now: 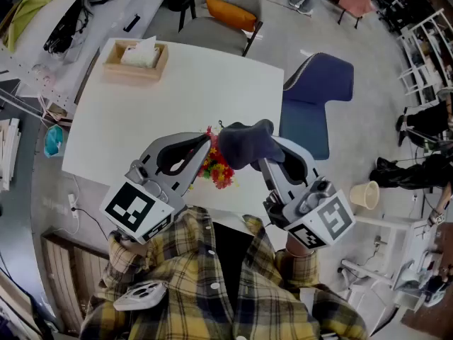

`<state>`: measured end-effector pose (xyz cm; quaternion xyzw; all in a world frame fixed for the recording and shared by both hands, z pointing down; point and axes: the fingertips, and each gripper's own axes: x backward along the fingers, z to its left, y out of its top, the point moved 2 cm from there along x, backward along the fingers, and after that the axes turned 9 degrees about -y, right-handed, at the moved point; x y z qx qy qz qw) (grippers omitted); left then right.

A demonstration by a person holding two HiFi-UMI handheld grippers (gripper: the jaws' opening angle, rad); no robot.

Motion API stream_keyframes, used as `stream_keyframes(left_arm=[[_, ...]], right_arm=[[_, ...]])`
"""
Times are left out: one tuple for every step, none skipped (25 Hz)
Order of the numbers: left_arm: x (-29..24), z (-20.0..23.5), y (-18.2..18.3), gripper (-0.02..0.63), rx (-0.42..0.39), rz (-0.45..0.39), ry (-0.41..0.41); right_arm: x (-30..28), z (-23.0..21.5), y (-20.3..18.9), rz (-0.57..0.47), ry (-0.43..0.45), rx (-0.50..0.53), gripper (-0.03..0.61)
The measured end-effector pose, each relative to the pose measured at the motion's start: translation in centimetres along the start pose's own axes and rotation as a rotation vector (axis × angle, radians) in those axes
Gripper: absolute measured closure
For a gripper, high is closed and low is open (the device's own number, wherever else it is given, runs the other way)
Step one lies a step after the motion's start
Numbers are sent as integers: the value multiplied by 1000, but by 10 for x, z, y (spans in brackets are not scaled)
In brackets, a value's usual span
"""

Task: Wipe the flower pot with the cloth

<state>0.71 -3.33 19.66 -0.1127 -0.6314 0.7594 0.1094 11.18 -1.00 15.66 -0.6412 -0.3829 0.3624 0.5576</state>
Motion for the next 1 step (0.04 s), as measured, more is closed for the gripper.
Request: stream_keyframes(left_arm=[[0, 1, 0, 604, -2, 3, -1]], right_arm=[[0, -1, 1, -2, -5, 1, 562]])
